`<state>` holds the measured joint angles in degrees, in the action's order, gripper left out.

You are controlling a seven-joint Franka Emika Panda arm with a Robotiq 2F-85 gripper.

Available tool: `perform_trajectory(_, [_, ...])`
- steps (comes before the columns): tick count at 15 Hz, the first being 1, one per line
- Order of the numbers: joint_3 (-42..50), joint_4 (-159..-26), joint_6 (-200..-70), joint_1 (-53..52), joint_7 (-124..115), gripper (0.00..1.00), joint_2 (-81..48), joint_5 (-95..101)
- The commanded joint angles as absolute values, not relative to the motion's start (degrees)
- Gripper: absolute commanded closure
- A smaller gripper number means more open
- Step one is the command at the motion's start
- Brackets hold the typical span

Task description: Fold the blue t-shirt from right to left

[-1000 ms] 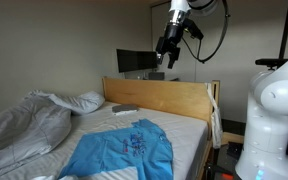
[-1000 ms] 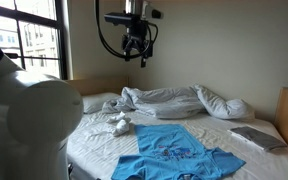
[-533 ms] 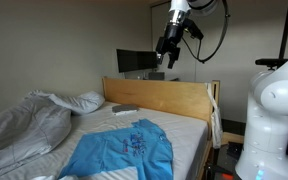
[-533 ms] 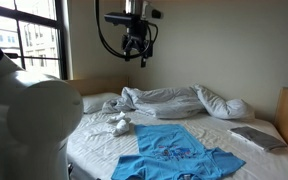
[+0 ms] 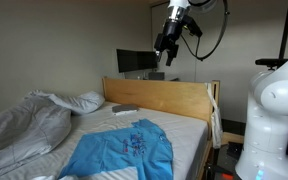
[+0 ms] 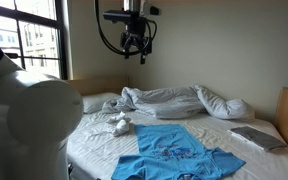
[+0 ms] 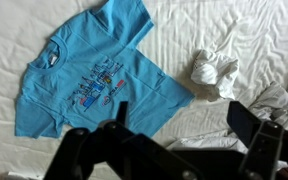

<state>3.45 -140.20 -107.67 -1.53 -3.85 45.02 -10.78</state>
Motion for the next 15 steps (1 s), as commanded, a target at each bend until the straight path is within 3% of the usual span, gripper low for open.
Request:
perform_trajectory(1, [2.0,-135.4,-107.6,-1.6,-1.3,0.0,42.6,-10.1])
perform_trajectory(11, [-11.5,-132.0,-120.5,-1.5,-11.3,0.0,29.8,-0.7])
perform_trajectory(15, [-9.4,-132.1,-118.6,-3.0,-8.9,0.0,31.2,-1.9])
